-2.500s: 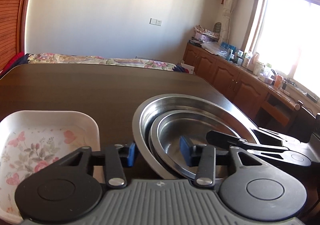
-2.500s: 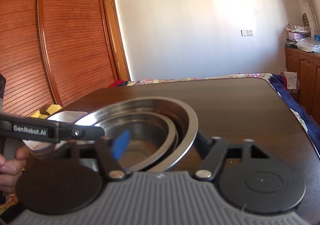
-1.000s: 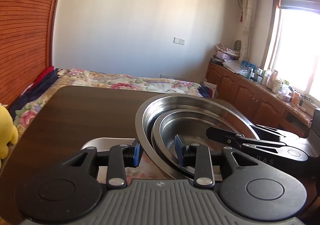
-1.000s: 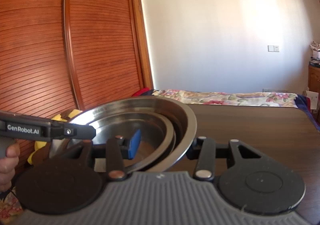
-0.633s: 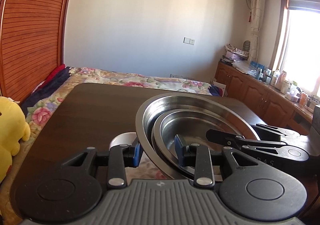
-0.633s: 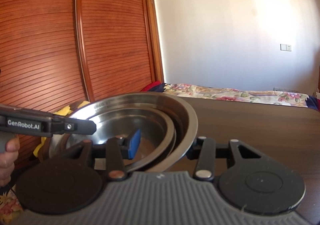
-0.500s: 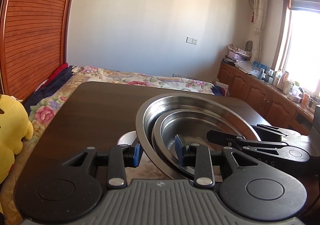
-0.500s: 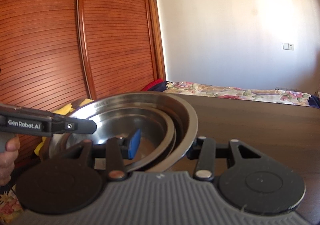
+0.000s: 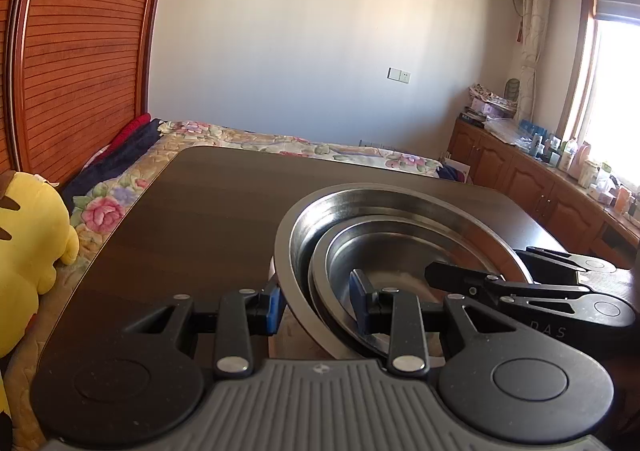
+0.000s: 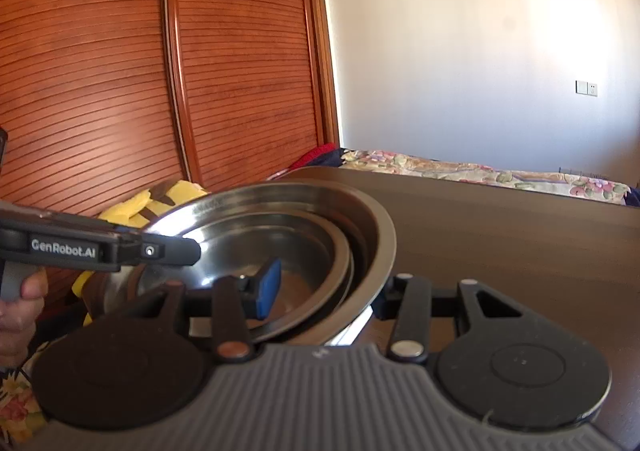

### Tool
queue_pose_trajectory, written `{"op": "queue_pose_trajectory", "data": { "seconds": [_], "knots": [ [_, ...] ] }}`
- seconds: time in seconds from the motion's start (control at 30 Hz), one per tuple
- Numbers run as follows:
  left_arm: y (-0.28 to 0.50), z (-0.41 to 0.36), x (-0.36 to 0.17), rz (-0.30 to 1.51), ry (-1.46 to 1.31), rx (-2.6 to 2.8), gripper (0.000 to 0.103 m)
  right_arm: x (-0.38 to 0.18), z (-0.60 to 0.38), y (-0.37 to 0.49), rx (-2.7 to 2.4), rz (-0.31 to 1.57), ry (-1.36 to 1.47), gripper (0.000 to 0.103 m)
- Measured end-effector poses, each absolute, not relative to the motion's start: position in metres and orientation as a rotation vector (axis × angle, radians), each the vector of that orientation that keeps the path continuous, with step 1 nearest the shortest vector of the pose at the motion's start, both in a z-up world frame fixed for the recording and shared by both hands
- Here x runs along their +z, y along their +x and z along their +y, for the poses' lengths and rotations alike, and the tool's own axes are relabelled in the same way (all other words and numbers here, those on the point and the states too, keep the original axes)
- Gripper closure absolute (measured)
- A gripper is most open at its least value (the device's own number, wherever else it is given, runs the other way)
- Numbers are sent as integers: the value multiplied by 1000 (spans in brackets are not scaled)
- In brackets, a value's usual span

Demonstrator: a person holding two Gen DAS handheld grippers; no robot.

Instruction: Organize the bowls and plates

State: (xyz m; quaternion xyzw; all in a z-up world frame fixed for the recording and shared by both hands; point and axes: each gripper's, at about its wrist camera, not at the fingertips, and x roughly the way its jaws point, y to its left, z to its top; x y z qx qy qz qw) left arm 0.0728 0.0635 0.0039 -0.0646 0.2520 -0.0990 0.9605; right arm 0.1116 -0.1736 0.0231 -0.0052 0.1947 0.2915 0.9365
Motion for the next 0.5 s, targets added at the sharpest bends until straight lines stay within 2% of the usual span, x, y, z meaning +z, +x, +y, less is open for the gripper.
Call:
{"op": "queue_pose_trajectory", "data": {
  "seconds": [0.5],
  "knots": [
    [74, 66, -2, 517, -128, -202, 67, 19, -169, 115, 593, 424, 0, 56]
  ]
}}
